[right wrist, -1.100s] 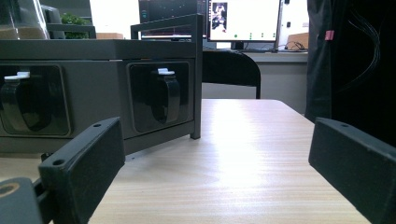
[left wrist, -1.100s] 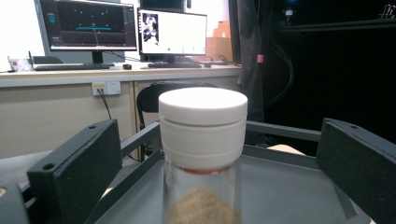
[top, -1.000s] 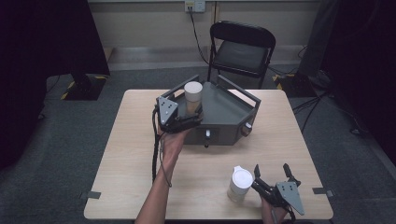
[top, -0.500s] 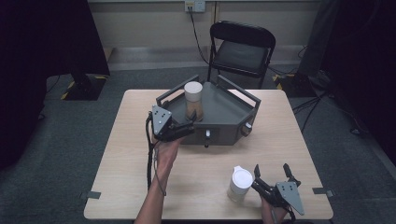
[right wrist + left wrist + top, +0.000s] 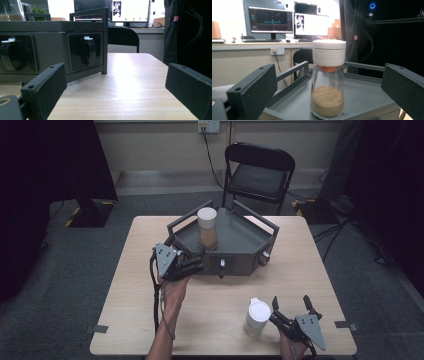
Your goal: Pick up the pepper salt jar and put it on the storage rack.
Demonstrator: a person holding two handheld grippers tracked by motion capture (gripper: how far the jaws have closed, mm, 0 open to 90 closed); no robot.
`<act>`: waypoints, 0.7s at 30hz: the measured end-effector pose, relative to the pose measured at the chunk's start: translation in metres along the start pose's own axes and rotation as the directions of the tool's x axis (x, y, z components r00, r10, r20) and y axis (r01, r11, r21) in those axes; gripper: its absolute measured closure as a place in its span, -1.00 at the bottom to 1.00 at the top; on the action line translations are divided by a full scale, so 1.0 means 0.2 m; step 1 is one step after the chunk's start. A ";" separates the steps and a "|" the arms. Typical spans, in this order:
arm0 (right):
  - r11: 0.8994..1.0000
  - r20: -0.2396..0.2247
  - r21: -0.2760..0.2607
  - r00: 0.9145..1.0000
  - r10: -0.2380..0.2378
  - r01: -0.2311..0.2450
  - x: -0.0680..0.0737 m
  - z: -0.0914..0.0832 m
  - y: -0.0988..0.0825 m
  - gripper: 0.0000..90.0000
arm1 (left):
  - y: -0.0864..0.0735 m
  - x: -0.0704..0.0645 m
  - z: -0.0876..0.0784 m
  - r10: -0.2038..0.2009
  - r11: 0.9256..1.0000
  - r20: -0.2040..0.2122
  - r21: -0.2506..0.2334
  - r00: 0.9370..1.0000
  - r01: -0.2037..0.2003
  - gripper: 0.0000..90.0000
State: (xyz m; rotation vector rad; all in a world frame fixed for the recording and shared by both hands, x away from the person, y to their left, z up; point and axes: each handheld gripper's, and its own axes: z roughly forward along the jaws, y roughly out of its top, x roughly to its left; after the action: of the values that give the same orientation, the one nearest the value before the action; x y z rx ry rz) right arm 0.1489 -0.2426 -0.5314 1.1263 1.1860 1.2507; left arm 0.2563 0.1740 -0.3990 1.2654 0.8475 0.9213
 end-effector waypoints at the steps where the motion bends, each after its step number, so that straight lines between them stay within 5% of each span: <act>1: 1.000 0.000 0.000 1.000 -0.001 0.001 0.00 0.00 0.00 -0.95 | -0.01 0.00 -0.01 -0.001 1.000 -0.001 0.002 1.000 0.001 -1.00; 15: 1.000 0.001 0.001 1.000 0.000 0.000 0.00 0.00 0.00 -0.95 | -0.12 0.01 -0.16 -0.050 0.999 -0.050 0.007 0.997 0.051 -1.00; 21: 1.000 0.002 0.000 1.000 0.000 0.000 0.00 0.00 0.00 -0.95 | -0.18 -0.01 -0.23 -0.042 0.999 -0.068 -0.002 0.997 0.042 -1.00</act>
State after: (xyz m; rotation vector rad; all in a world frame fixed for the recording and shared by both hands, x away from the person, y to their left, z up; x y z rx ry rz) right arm 0.1489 -0.2422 -0.5315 1.1268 1.1847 1.2493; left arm 0.2171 0.1882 -0.4394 1.2169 0.9243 0.9352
